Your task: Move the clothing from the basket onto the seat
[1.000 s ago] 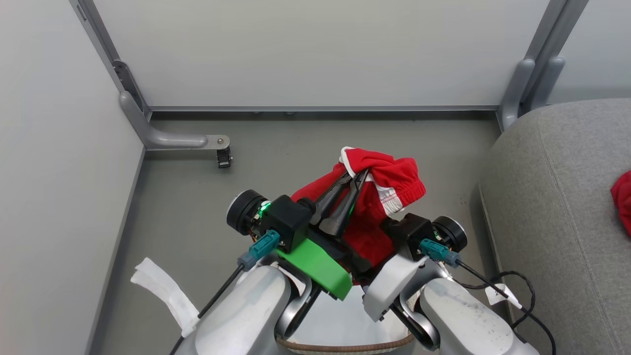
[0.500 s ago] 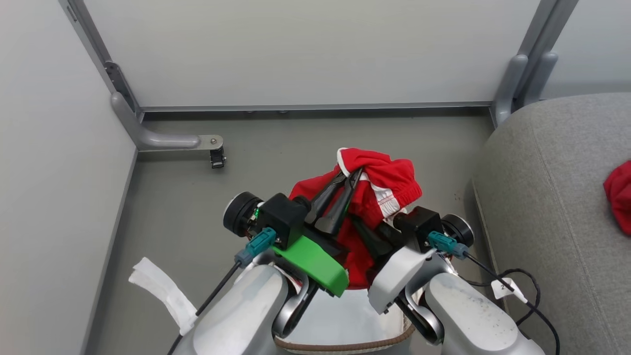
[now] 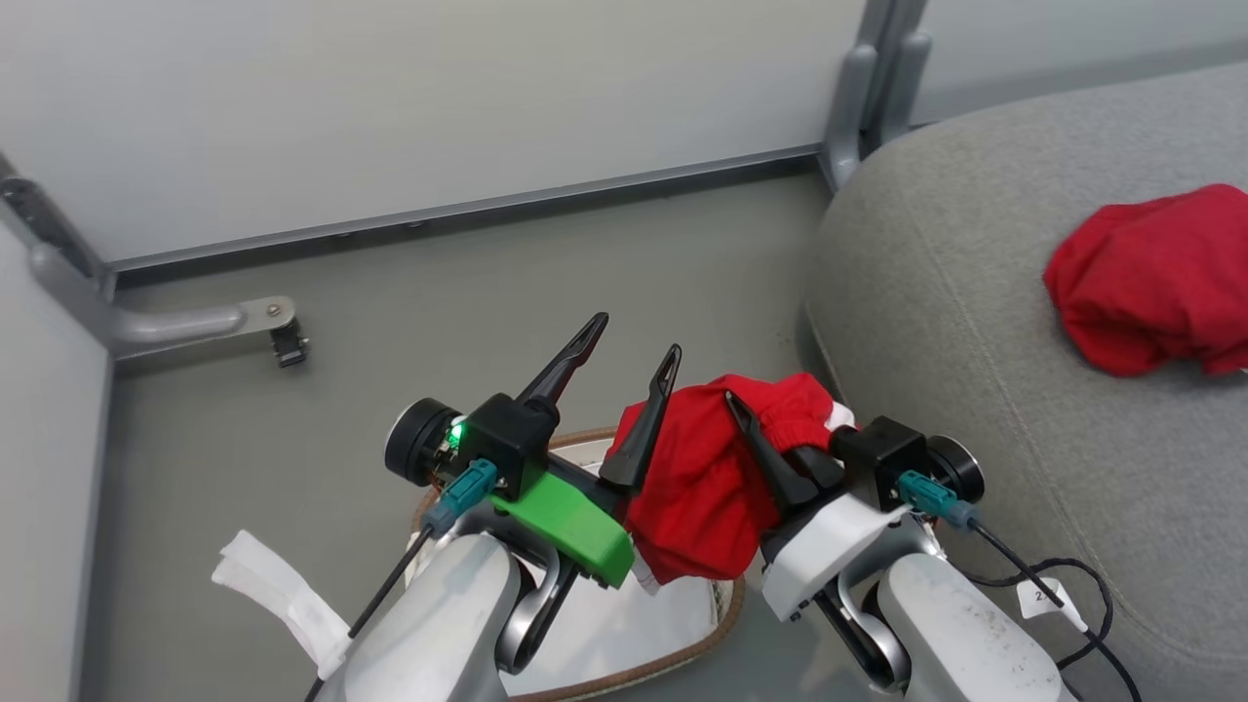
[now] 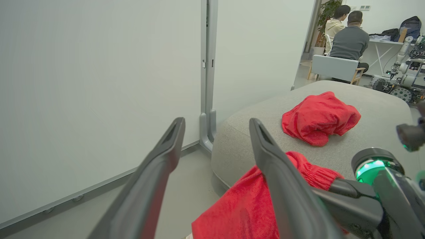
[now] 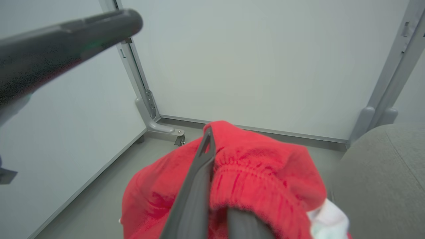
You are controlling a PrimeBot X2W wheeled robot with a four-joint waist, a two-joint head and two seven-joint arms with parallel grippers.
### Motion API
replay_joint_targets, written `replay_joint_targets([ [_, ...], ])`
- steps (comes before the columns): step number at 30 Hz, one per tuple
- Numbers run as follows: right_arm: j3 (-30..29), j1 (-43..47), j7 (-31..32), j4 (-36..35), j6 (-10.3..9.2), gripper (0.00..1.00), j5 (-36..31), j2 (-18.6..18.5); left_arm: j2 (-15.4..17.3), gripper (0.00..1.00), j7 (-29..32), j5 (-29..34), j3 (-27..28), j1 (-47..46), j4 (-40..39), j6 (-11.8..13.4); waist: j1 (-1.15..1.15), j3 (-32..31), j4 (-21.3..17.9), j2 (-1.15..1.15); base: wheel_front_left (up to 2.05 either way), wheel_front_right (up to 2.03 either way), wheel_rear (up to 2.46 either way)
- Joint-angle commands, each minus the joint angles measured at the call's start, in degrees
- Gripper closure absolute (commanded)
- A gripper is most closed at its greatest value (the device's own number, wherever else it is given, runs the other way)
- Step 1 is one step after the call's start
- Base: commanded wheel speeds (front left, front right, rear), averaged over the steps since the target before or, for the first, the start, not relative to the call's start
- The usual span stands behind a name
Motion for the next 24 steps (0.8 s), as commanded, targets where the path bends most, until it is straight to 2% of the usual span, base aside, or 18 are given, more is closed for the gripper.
replay_joint_targets([
  [1, -0.9, 0.9, -0.1, -0.7, -0.08, 1.0, -0.7, -0.2, 0.4, 0.0, 0.0, 0.5, 0.3, 0.9, 0.2, -0.3, 0.0, 2.0, -7.4, 0.0, 0.0, 0.0, 0.0],
  [8, -3.2, 2.7, -0.1, -3.4, -0.08, 1.0, -2.2, -0.1, 0.5, 0.0, 0.0, 1.7, 2.0, 3.2, 0.1, -1.2, 0.0, 3.3, -17.4, 0.0, 0.0, 0.0, 0.0],
  [14, -5.8, 4.5, -0.1, -5.0, -0.08, 1.0, -3.3, -0.1, 0.1, 0.0, 0.0, 2.5, 2.6, 5.2, -0.6, -1.5, 0.0, 3.7, -24.4, 0.0, 0.0, 0.0, 0.0],
  [19, -8.9, 5.0, -0.1, -6.4, -0.08, 1.0, -6.0, -0.1, -0.3, 0.0, 0.0, 3.1, 1.6, 4.7, -0.1, -1.7, 0.0, 5.3, -25.7, 0.0, 0.0, 0.0, 0.0],
  [24, -12.3, 0.4, -0.1, -7.8, -0.08, 1.0, -10.5, -0.1, 0.6, 0.0, 0.0, 3.2, 1.2, 4.0, 0.3, -1.8, 0.0, 7.6, -25.9, 0.0, 0.0, 0.0, 0.0],
])
